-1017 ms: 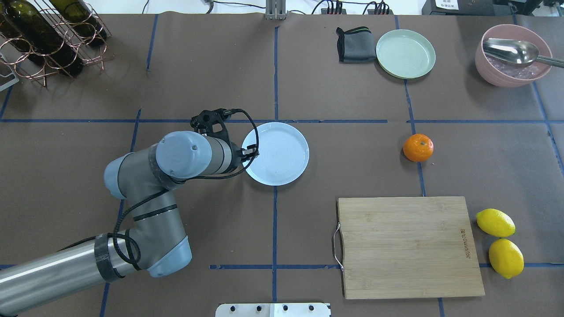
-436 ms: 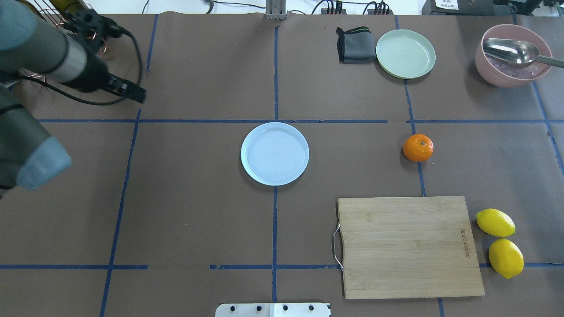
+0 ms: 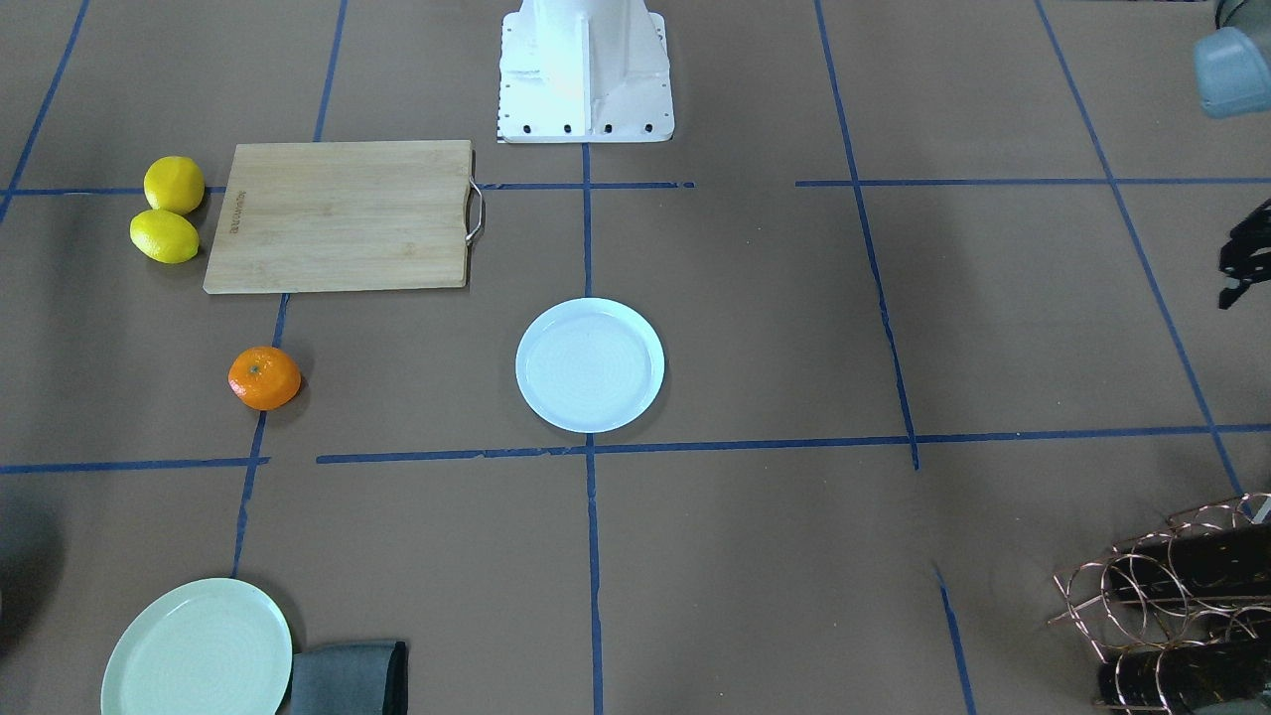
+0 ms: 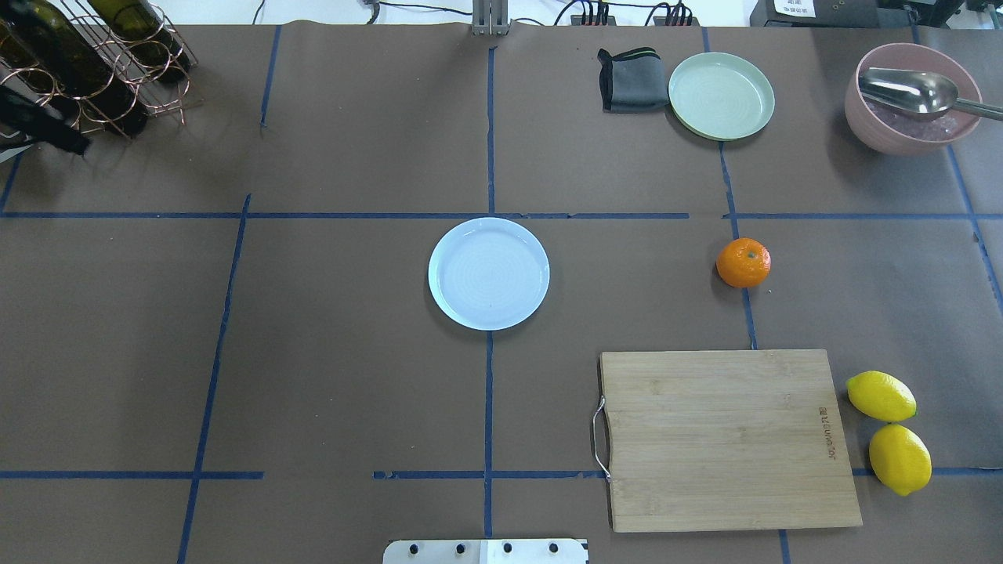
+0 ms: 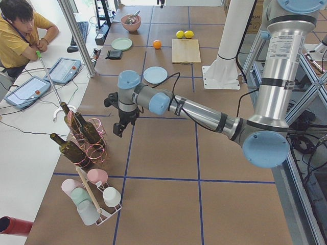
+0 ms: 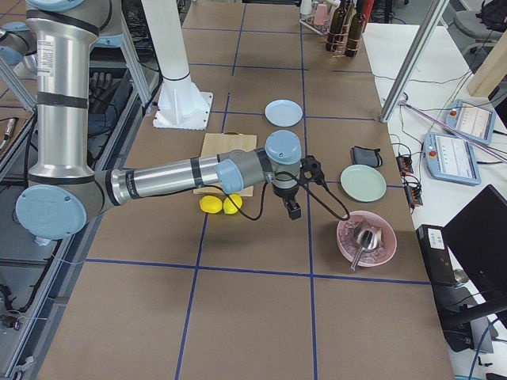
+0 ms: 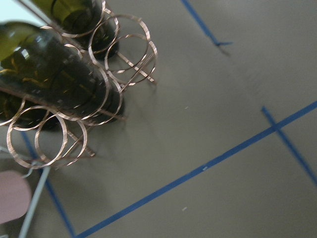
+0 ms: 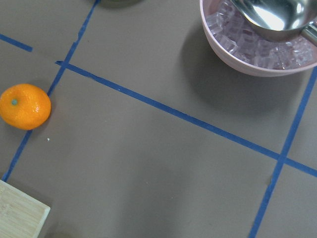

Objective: Pick orange to plate
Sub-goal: 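Release the plate rim and retract the left arm, then move the right gripper down over the orange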

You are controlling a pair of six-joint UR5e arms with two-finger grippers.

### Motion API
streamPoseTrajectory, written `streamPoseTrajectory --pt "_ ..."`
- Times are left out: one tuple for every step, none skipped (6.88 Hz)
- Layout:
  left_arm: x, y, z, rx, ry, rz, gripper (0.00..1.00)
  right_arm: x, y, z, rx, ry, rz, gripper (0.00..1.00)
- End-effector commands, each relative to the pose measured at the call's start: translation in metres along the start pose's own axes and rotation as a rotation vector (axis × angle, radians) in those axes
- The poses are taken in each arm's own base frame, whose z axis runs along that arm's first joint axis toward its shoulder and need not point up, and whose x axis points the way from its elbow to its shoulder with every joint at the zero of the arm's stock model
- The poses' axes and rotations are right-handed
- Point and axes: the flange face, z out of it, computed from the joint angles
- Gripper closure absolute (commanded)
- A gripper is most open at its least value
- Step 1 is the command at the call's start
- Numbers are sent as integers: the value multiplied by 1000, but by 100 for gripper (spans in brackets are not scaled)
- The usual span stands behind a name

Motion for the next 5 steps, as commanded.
streamPoseTrajectory --pt "-64 147 22 -70 84 -158 0 -31 -27 17 -15 3 10 0" --pt "-63 166 31 -90 111 -192 0 -47 -36 24 -22 -5 27 0" --pt "-62 170 33 -156 139 -343 0 -61 -43 37 -33 11 51 0" --pt "-59 171 29 -161 137 -395 0 -76 -47 54 -54 27 58 0" --pt "-57 159 23 -144 132 -376 0 -94 -50 72 -72 48 69 0"
